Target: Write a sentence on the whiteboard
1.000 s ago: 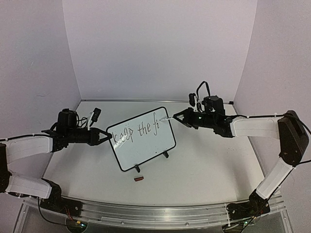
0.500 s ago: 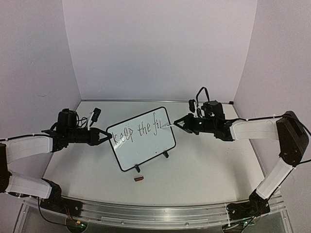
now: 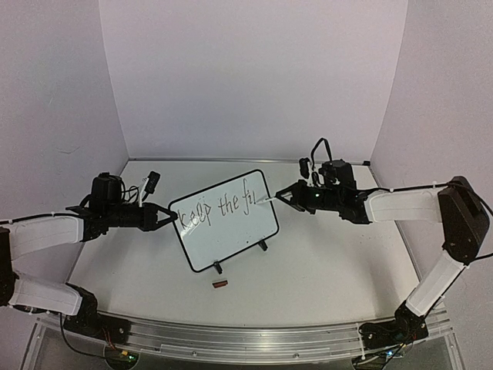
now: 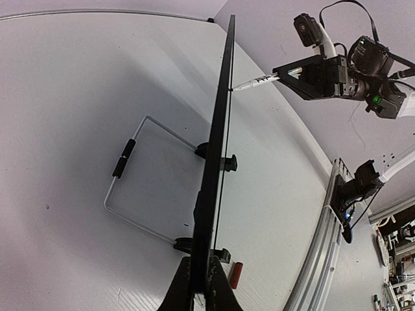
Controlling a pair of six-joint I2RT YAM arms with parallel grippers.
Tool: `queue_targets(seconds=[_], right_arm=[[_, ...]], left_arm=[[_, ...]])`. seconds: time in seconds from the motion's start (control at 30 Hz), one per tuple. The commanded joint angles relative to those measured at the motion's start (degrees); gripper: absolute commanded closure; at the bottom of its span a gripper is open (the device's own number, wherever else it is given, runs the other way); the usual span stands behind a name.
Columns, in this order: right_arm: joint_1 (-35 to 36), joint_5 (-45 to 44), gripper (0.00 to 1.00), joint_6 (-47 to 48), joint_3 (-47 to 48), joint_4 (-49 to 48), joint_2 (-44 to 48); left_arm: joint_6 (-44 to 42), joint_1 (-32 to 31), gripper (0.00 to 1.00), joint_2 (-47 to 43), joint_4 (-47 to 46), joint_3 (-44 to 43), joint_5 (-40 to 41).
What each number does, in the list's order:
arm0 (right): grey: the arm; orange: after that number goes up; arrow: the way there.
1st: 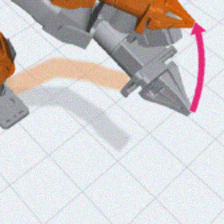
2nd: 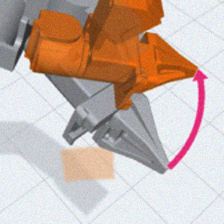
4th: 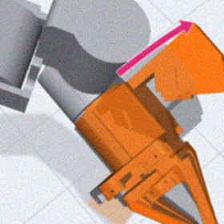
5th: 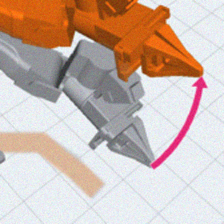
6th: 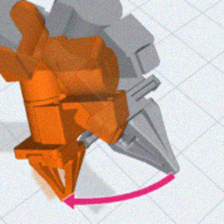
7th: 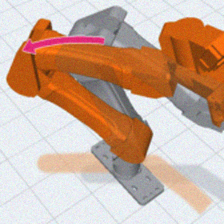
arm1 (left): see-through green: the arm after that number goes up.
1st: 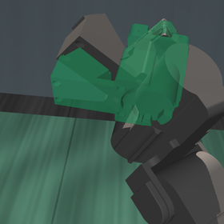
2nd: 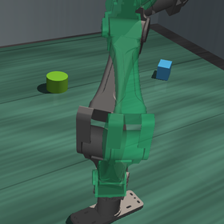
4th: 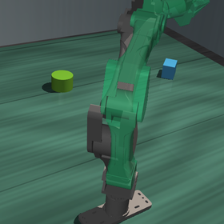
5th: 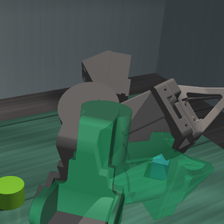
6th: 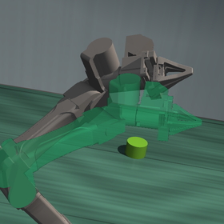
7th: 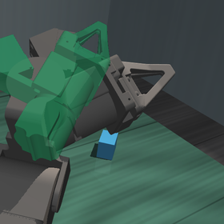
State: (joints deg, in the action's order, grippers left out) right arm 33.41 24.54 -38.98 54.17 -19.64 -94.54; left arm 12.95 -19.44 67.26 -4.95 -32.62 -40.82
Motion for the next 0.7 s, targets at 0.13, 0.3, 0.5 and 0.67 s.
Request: queue_targets(seconds=[0.13,0.3,0.5,0.67], right_arm=[[-0.36,-3.50,1.00,0.08,2.96,-1.56,1.20],[-0.44,-3.95,1.00,0.03,3.31,-1.81,1.29],[-0.68,-4.39,1.00,-0.21,3.46,-2.61,1.23],[-0.88,-4.40,1.00,-0.49,3.46,-3.21,1.16]], left_arm=[[-2.84,0.43,1.00,-0.54,0.79,-2.10,4.17],[-2.84,0.46,1.00,-0.49,0.76,-2.06,4.17],[-2.84,0.46,1.00,-0.32,0.81,-2.10,4.17],[-2.90,0.44,1.00,-0.27,0.67,-2.10,4.12]])
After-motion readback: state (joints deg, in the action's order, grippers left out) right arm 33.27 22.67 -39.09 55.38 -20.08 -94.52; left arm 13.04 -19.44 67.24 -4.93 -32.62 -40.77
